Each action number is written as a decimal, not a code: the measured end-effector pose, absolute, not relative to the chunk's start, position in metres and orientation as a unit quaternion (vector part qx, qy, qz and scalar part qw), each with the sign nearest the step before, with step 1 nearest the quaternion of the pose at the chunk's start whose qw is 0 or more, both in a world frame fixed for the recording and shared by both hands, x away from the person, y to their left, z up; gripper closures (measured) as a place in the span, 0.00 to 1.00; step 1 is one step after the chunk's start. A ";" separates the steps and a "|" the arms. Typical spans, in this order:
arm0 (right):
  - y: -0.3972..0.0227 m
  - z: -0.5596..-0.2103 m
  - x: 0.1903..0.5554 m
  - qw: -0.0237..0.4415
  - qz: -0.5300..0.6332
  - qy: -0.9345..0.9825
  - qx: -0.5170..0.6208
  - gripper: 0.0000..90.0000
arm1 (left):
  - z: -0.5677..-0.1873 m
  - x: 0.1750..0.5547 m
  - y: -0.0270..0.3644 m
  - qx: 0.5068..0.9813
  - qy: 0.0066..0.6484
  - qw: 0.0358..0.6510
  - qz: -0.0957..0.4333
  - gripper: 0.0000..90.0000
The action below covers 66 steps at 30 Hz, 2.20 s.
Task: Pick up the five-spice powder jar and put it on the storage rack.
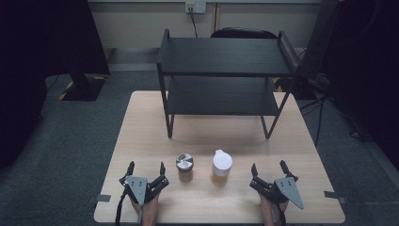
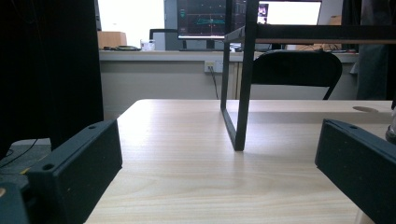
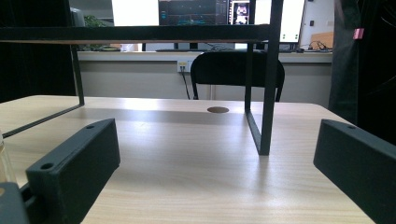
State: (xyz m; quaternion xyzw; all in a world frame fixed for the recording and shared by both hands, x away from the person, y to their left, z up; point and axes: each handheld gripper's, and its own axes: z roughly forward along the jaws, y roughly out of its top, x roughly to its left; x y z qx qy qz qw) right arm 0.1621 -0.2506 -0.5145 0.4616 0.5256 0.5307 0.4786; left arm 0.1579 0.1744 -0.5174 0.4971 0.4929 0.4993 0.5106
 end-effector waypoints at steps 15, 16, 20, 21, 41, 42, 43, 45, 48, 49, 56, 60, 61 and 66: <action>-0.250 -0.514 0.162 0.480 0.529 0.525 0.463 0.00 | -0.516 0.159 0.178 0.503 0.492 0.513 0.492 0.00; -0.250 -0.514 0.162 0.480 0.529 0.525 0.463 0.00 | -0.516 0.159 0.178 0.505 0.490 0.512 0.492 0.00; -0.250 -0.514 0.162 0.480 0.529 0.525 0.463 0.00 | -0.516 0.159 0.178 0.506 0.487 0.516 0.491 0.00; -0.250 -0.514 0.162 0.480 0.529 0.525 0.463 0.00 | -0.516 0.159 0.179 0.506 0.487 0.518 0.489 0.00; -0.250 -0.514 0.162 0.480 0.529 0.525 0.463 0.00 | -0.489 0.163 0.184 0.534 0.446 0.561 0.448 0.00; -0.250 -0.514 0.162 0.480 0.529 0.525 0.463 0.00 | -0.489 0.164 0.184 0.535 0.443 0.565 0.445 0.00; -0.250 -0.514 0.162 0.480 0.529 0.525 0.463 0.00 | -0.488 0.164 0.184 0.537 0.439 0.567 0.444 0.00; -0.250 -0.514 0.162 0.480 0.529 0.525 0.462 0.00 | -0.487 0.165 0.183 0.539 0.434 0.574 0.438 0.00; -0.250 -0.514 0.162 0.480 0.529 0.525 0.463 0.00 | -0.486 0.166 0.182 0.542 0.422 0.586 0.430 0.00; -0.250 -0.514 0.162 0.480 0.529 0.525 0.463 0.00 | -0.485 0.167 0.183 0.545 0.417 0.591 0.425 0.00; -0.251 -0.514 0.162 0.479 0.530 0.526 0.461 0.00 | -0.484 0.174 0.175 0.563 0.388 0.604 0.410 0.00; -0.251 -0.514 0.162 0.479 0.531 0.526 0.461 0.00 | -0.486 0.175 0.167 0.568 0.389 0.601 0.406 0.00; -0.251 -0.514 0.162 0.479 0.531 0.526 0.461 0.00 | -0.486 0.176 0.165 0.570 0.390 0.599 0.405 0.00; -0.251 -0.514 0.162 0.478 0.531 0.526 0.461 0.00 | -0.488 0.179 0.156 0.578 0.400 0.593 0.394 0.04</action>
